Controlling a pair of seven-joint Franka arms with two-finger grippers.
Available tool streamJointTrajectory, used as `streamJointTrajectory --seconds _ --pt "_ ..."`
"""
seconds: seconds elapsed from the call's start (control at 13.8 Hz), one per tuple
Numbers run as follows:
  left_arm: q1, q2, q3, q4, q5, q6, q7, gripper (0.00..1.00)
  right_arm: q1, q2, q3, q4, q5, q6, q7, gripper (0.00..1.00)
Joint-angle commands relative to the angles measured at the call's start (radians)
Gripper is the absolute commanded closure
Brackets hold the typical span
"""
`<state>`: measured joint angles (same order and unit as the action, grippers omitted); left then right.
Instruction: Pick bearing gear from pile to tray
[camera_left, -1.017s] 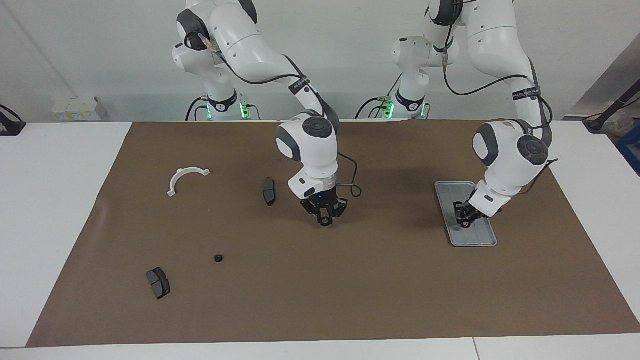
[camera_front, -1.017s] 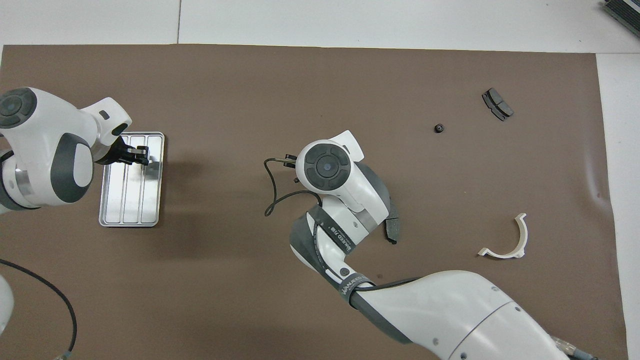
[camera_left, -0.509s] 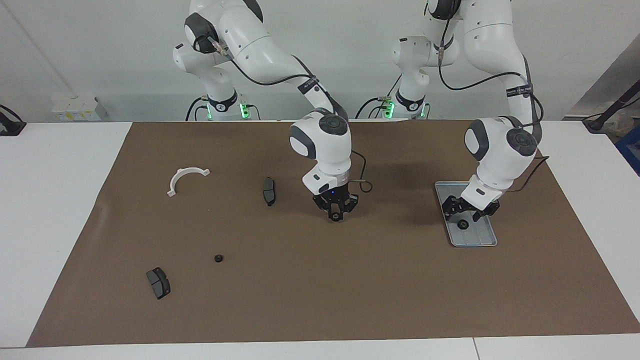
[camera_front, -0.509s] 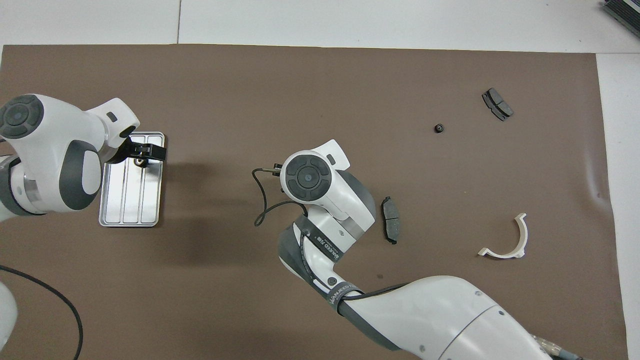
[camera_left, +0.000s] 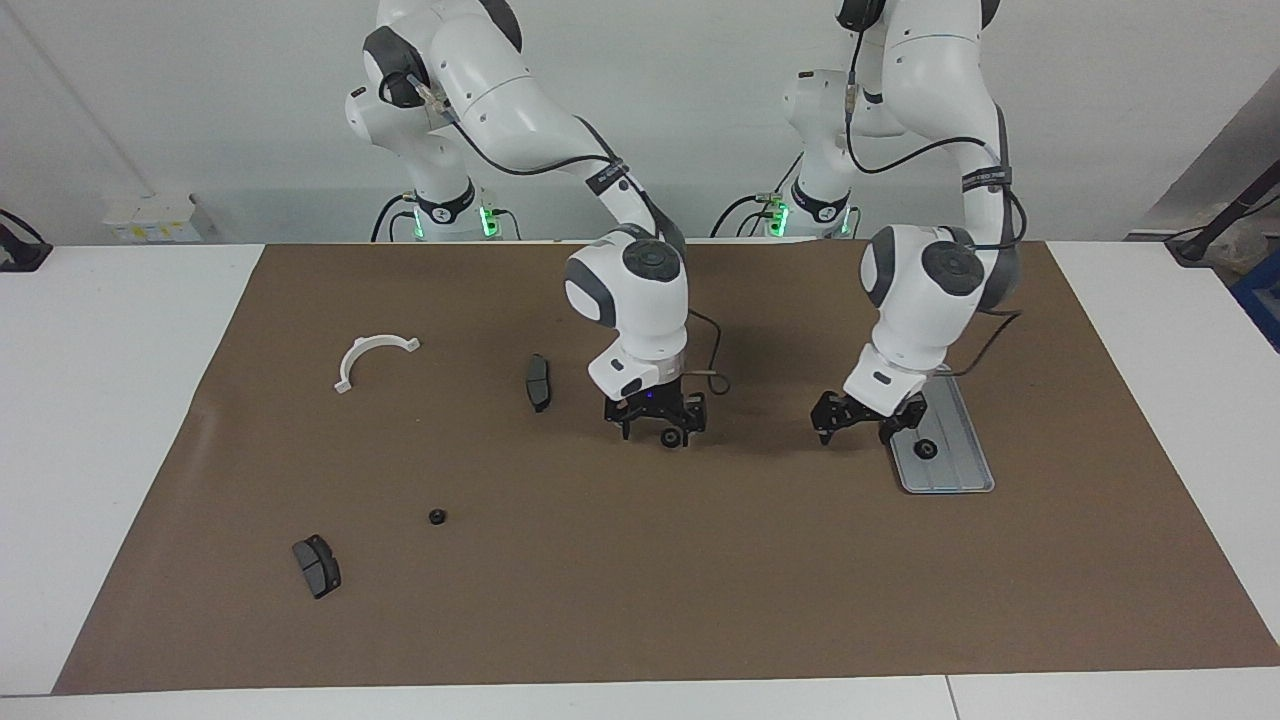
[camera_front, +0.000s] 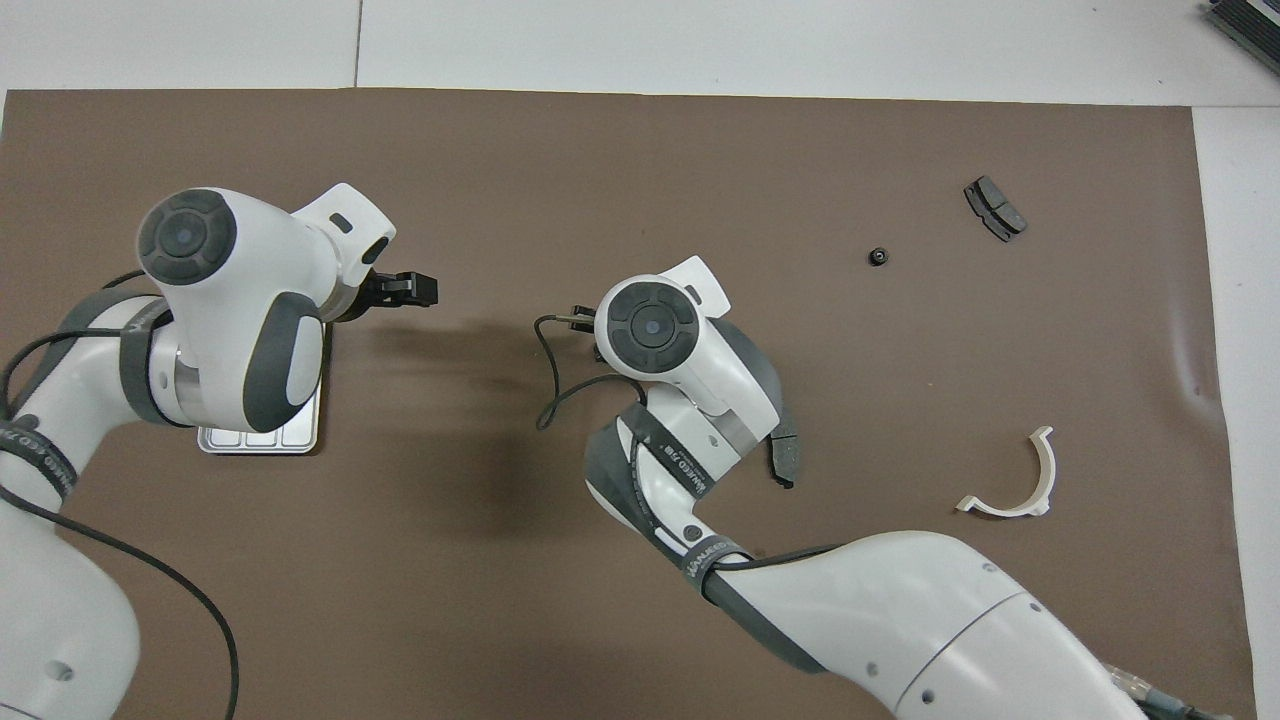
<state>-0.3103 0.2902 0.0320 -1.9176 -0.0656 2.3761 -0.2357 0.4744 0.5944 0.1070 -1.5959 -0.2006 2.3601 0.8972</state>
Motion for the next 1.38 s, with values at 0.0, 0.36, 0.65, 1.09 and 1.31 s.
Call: streamJointTrajectory --seconds 0.0,0.36,0.65,1.09,1.31 --pt "-0.120 0.001 0.016 -0.021 -0.013 0.171 -0.205 0.00 -0.103 0.001 0.016 0.011 -0.020 0.004 -0.131 0.00" --pt "-0.295 0.095 0.016 -0.004 -0.013 0.365 -0.326 0.00 -0.250 -0.007 0.019 0.004 -0.003 -0.018 -0.351 0.00" --pt "-0.351 0.150 0.011 0.014 -0.011 0.402 -0.324 0.00 -0.313 -0.011 0.022 0.005 0.000 -0.047 -0.466 0.00" --pt "-0.397 0.152 0.013 -0.023 -0.007 0.333 -0.313 0.10 -0.393 -0.011 0.020 0.007 0.058 -0.090 -0.725 0.00" --pt "-0.397 0.142 0.014 -0.032 -0.002 0.285 -0.310 0.27 -0.428 -0.005 0.020 0.005 0.056 -0.085 -0.785 0.03"
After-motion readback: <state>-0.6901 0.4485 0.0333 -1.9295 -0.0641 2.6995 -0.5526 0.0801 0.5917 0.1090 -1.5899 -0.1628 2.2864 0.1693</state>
